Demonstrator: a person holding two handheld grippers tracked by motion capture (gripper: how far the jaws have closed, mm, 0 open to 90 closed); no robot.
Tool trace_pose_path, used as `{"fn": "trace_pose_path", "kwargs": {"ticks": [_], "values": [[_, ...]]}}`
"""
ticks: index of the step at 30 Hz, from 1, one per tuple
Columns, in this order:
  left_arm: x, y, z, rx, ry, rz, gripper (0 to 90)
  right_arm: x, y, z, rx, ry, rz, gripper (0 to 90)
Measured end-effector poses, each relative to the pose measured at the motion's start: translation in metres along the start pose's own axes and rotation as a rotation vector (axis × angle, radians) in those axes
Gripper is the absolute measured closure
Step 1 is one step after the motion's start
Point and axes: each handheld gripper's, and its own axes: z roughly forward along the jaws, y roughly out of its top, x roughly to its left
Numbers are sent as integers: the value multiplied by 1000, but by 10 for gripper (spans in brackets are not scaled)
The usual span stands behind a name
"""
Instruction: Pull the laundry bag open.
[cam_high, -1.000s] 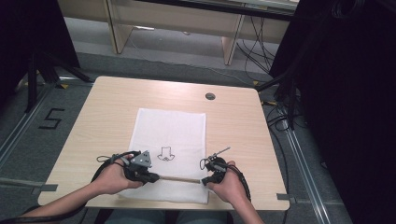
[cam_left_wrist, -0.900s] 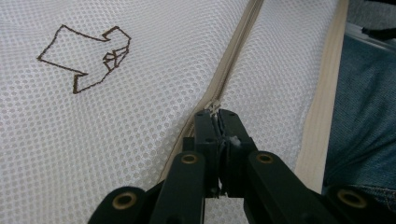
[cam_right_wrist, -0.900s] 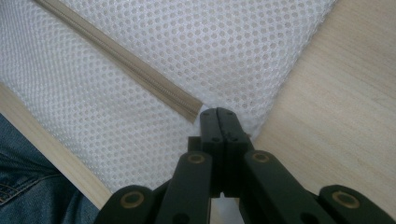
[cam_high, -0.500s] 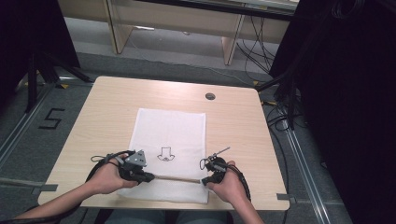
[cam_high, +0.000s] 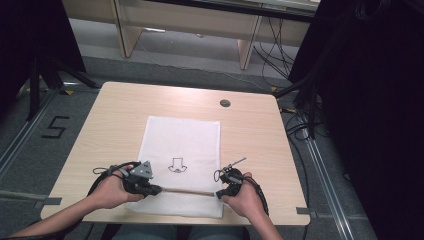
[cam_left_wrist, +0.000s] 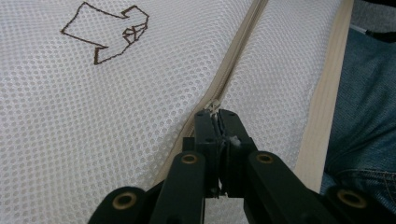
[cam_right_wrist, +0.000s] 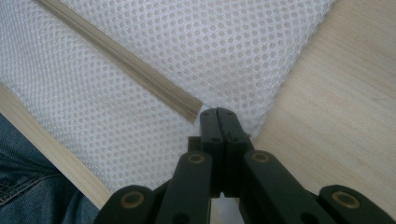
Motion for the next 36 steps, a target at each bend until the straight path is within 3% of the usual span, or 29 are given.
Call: {"fn": "trace_pose_path", "kwargs": {"ticks": [1,2,6,7,8,10,11,14,17,22,24,26,32,34,35,36], "values": [[1,0,-1,2,3,15,871,0,0,0,-3,0,2,900],[0,-1,-1,-7,0,-13,871,0,0,1,-10,1,5,900],[2,-3,-3,2,4,1,871,0,0,1,-10,-1,4,900],[2,-4,-3,-5,0,-19,871,0,0,1,-10,1,5,900],[4,-4,-4,5,6,2,871,0,0,0,-3,0,3,900],[4,-5,-5,0,6,-2,871,0,0,0,-2,0,5,900],[4,-6,-5,2,4,-21,871,0,0,0,-2,0,2,900],[5,-5,-4,7,9,-5,871,0,0,0,-2,-1,5,900],[4,-6,-4,0,1,-26,871,0,0,0,1,0,5,900],[5,-7,-5,4,8,-9,871,0,0,0,1,1,4,900],[5,-8,-5,2,5,-34,871,0,0,0,1,0,3,900],[6,-9,-5,-5,-6,-33,871,0,0,0,-1,0,4,900],[6,-9,-6,15,15,-12,871,1,0,1,-10,-1,5,900],[7,-10,-7,3,3,-37,871,1,0,1,-10,-1,4,900],[8,-10,-7,11,13,-14,871,1,0,1,-9,-1,4,900],[8,-12,-8,14,16,-31,871,1,0,1,-7,-1,8,900]]}}
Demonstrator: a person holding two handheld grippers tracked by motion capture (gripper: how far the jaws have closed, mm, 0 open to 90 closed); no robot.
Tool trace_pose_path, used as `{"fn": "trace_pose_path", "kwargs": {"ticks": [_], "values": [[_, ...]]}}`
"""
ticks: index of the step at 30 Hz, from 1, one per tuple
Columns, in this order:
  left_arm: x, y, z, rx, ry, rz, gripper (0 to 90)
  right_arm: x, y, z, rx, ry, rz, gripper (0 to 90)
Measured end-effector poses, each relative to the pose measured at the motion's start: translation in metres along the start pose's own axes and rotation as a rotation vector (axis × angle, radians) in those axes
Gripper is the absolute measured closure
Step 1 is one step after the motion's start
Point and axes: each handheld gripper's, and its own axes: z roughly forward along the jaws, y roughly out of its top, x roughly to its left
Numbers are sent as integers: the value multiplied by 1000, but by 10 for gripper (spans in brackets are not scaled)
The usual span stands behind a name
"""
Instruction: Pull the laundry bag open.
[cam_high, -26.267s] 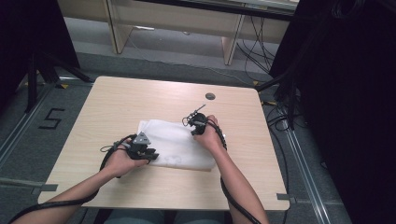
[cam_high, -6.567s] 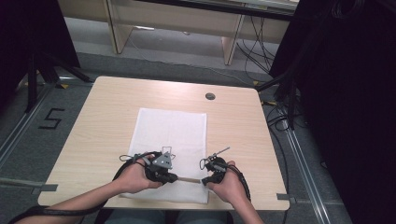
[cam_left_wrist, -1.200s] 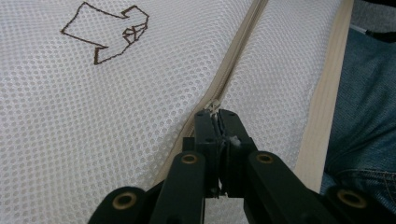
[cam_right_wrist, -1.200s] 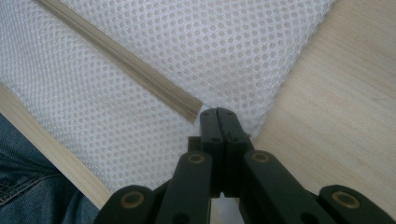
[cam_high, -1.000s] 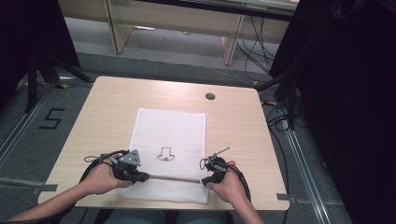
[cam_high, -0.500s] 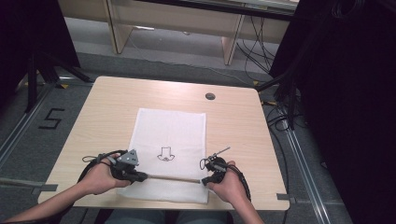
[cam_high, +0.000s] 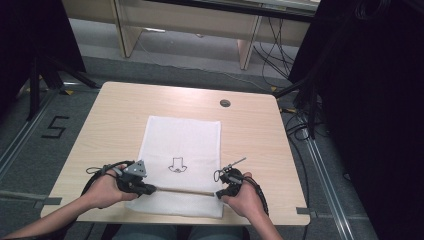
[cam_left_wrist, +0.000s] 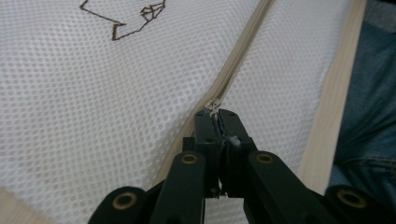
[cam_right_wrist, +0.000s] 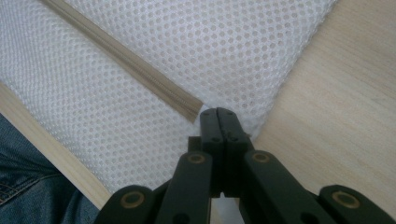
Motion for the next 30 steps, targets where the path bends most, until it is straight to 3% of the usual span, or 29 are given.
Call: {"fn": "trace_pose_path", "kwargs": {"ticks": [3,4,5,6,7,10,11,12,15,16,17,18,23,25,28,30], "values": [[3,-2,-3,3,3,2,871,1,0,0,3,0,13,900],[3,-3,-4,-1,4,-17,871,1,0,0,2,-2,9,900],[4,-4,-5,0,6,3,871,1,0,0,2,-2,8,900],[4,-4,-6,4,10,-15,871,0,0,-1,10,0,-4,900],[5,-5,-7,1,12,-5,871,2,0,-1,15,3,24,900],[6,-7,-9,-1,16,-30,871,0,1,-1,9,-2,-3,900],[8,-8,-11,5,14,-6,871,0,0,-1,10,-2,-3,900],[7,-10,-12,4,23,-27,871,1,0,-1,13,-5,13,900],[9,-12,-14,1,15,-29,871,2,0,-1,14,2,29,900],[9,-13,-14,-2,14,-52,871,2,0,-1,19,5,32,900],[10,-14,-15,6,23,-27,871,-1,0,0,4,1,-6,900],[10,-15,-15,-1,17,-52,871,1,0,0,-1,-2,4,900],[11,-16,-17,5,23,-36,871,0,0,0,-2,0,-4,900],[11,-18,-17,0,16,-62,871,0,0,0,-4,-1,-3,900],[13,-18,-19,8,23,-39,871,0,0,0,-1,-1,0,900],[12,-20,-19,4,27,-64,871,0,0,0,0,0,-1,900]]}}
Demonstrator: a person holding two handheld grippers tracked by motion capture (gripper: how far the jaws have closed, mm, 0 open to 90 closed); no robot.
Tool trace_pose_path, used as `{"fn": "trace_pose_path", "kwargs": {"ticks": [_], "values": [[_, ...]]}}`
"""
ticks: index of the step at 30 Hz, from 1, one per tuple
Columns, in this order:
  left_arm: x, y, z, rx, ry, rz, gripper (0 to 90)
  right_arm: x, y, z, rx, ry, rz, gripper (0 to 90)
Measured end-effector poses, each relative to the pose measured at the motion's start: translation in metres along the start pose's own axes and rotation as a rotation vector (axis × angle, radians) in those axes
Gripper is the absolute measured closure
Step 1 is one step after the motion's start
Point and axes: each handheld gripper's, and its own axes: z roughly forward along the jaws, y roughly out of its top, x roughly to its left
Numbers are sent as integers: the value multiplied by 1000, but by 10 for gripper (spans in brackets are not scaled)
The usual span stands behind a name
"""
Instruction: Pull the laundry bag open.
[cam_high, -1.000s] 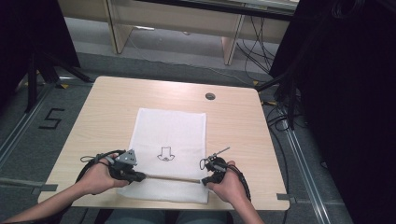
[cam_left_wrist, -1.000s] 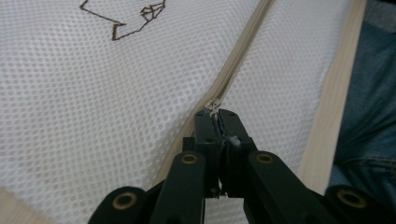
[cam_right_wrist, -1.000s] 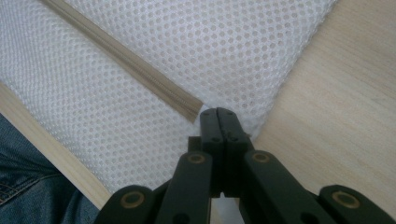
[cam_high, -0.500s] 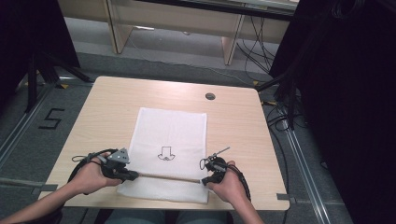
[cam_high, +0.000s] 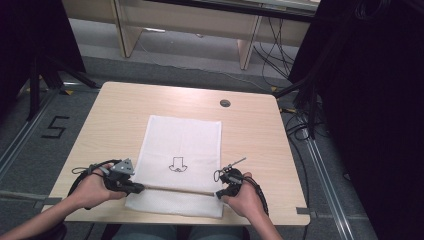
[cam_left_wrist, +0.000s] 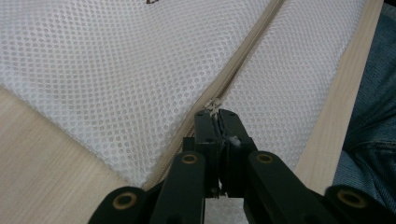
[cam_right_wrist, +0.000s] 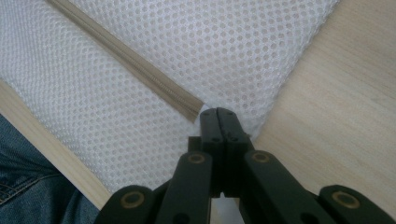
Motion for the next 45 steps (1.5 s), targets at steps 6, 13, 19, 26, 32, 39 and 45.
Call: {"fn": "trace_pose_path", "kwargs": {"ticks": [6,13,19,26,32,39,45], "values": [[2,-1,-1,6,-2,16,871,0,0,0,0,0,3,900],[2,-3,-1,11,3,14,871,0,0,0,-3,1,-3,900],[3,-5,-3,1,-3,-2,871,0,0,0,0,1,0,900],[5,-6,-4,6,0,-13,871,0,0,0,-2,1,-2,900],[6,-7,-5,6,0,-23,871,0,0,-1,9,-2,-2,900],[7,-9,-6,8,2,-15,871,0,0,-1,9,-5,0,900],[10,-11,-8,4,1,-25,871,0,0,-1,9,-4,0,900]]}}
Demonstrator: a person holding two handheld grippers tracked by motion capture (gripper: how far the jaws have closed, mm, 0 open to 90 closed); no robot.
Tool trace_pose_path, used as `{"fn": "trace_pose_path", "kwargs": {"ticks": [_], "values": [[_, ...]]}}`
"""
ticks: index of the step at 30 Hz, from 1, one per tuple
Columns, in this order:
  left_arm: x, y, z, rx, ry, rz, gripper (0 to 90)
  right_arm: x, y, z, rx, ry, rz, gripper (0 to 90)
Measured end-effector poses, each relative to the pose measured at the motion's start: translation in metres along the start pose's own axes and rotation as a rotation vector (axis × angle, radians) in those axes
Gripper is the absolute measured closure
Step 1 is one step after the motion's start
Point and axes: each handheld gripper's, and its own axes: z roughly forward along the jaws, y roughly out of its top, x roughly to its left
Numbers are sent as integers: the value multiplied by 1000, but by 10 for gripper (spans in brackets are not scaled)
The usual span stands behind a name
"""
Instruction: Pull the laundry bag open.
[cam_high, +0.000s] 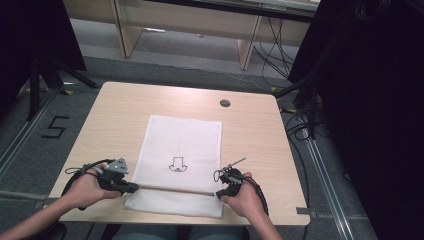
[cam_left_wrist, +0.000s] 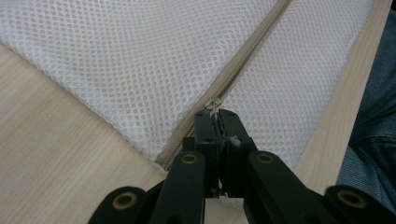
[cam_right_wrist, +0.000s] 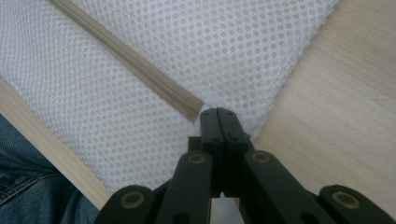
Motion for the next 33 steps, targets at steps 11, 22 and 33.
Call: {"fn": "trace_pose_path", "kwargs": {"ticks": [11,22,33], "values": [[2,-4,-2,2,4,-16,871,0,0,0,0,0,-1,900],[3,-6,-4,3,10,-24,871,0,0,0,0,0,-1,900],[6,-10,-9,6,19,-28,871,0,0,0,0,-1,1,900]]}}
